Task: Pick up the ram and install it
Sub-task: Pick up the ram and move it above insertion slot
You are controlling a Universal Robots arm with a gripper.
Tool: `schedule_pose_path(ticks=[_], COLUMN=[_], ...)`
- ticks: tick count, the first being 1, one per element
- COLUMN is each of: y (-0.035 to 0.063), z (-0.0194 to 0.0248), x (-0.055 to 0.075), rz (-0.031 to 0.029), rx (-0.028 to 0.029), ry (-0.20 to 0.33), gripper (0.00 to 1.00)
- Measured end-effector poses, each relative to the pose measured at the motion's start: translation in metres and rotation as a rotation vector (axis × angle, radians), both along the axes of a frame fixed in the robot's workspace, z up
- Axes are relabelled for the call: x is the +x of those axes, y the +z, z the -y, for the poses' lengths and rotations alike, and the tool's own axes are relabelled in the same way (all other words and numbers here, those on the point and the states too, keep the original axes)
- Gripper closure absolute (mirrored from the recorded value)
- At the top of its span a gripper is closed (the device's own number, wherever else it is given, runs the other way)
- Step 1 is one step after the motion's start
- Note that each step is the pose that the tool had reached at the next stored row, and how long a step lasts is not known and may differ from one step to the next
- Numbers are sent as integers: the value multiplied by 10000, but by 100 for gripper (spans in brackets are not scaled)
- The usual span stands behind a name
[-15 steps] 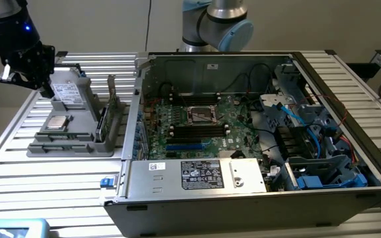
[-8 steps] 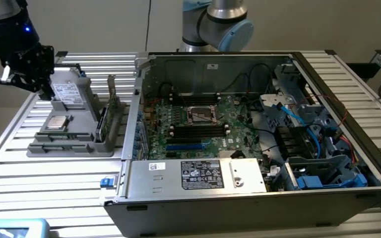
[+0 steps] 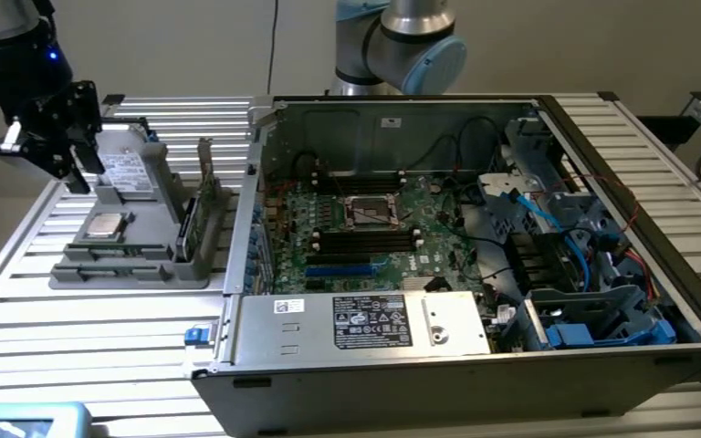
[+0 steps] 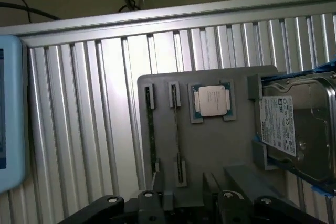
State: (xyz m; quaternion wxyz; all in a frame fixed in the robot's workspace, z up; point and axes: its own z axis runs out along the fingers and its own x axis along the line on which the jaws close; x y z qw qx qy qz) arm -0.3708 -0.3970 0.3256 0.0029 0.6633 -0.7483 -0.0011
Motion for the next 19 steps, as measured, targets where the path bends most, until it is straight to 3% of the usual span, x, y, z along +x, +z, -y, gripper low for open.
schedule_pose_path(ticks=[4, 14, 19], y=[-30, -192, -278], z=[3, 29, 62], x=[-1, -4, -4], rz=[-18, -18, -18], rx=[-19, -25, -31], ry=[349, 463, 495], gripper=[58, 58, 58])
